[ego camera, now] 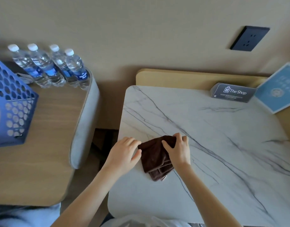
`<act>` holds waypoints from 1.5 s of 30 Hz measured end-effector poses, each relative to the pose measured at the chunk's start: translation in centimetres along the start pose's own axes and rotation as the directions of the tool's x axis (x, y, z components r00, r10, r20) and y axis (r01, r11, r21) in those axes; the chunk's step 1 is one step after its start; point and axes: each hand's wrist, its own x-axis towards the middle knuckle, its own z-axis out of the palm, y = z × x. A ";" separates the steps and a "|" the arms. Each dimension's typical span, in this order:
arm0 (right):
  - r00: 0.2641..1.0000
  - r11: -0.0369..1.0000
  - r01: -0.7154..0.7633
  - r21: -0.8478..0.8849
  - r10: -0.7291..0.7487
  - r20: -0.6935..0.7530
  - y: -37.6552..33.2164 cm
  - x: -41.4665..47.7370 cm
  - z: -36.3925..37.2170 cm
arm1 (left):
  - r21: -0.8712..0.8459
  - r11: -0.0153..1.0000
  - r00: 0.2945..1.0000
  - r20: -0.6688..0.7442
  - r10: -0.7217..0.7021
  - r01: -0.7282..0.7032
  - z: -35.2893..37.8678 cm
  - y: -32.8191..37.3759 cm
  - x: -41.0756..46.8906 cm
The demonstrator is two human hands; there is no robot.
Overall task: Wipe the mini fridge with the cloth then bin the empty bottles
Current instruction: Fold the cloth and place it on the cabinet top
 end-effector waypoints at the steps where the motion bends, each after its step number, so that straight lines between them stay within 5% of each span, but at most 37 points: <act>1: 0.999 0.999 -0.038 -0.005 0.037 -0.017 -0.1 -0.2 0.0 | -0.004 1.000 1.000 0.019 0.017 -0.017 0.3 -0.1 0.2; 6: 0.971 0.973 -0.231 0.025 0.232 -0.059 0.8 -2.6 0.2 | -0.022 0.997 0.993 0.097 0.071 -0.069 1.8 -0.3 0.8; 12: 0.969 0.963 -0.247 -0.108 0.243 -0.047 1.3 -3.8 -0.1 | -0.022 0.995 0.985 0.139 0.102 -0.100 2.8 -0.2 1.1; 16: 0.986 0.918 0.088 -0.388 -0.135 -0.097 1.8 -4.3 -0.4 | -0.035 0.993 0.988 0.102 0.113 -0.110 2.7 0.1 1.2; 20: 0.821 0.733 0.553 -0.397 -0.560 0.110 2.9 -5.0 0.6 | -0.032 0.993 0.991 0.069 0.118 -0.116 2.6 0.3 1.1; 31: 0.813 0.731 0.577 -0.364 -0.559 0.165 3.2 -1.5 2.5 | -0.008 0.999 0.999 -0.003 0.037 -0.037 2.6 -1.0 1.0; 45: 0.823 0.734 0.564 -0.378 -0.539 0.180 -5.6 14.3 6.3 | -0.010 0.984 0.980 -0.093 -0.177 0.176 1.9 -5.5 5.6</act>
